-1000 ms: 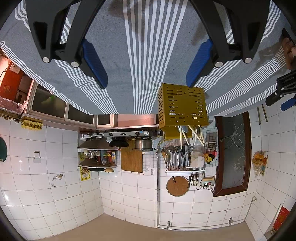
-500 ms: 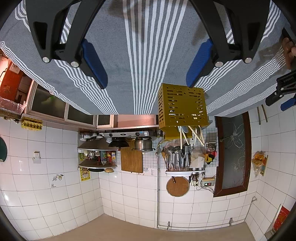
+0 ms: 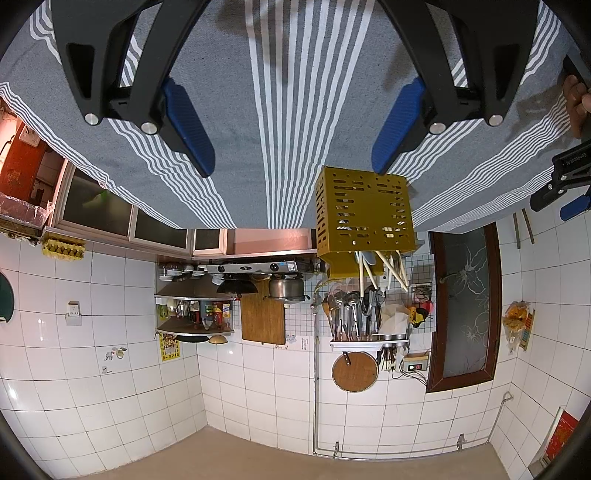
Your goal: Organize utensils
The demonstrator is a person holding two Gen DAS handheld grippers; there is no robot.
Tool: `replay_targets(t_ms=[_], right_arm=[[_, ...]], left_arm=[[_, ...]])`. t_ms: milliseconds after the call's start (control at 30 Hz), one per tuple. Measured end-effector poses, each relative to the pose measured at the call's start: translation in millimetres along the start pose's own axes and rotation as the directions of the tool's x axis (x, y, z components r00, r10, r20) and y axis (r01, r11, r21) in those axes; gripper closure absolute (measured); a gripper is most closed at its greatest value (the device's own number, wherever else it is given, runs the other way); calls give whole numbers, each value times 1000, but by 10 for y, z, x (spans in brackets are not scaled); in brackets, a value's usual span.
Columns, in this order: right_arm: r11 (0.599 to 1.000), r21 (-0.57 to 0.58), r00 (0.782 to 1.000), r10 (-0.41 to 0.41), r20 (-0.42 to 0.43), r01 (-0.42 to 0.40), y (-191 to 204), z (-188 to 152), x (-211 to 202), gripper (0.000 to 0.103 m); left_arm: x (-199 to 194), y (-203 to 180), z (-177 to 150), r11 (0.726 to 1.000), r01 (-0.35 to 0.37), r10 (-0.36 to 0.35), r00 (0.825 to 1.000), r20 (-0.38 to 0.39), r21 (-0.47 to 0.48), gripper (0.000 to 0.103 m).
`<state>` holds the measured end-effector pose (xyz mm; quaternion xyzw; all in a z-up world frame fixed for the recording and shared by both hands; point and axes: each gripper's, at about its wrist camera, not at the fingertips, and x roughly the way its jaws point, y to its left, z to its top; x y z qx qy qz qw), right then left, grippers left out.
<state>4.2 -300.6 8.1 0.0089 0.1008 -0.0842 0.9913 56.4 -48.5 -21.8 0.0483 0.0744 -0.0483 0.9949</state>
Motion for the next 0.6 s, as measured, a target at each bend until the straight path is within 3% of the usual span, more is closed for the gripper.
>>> replay_targets(t_ms=[600], right_arm=[[1000,0,1000,0,0,0,-2,3,-2,18]], left_arm=[[7,-40,-50,1000,2,-2,1000,-8,-6,5]])
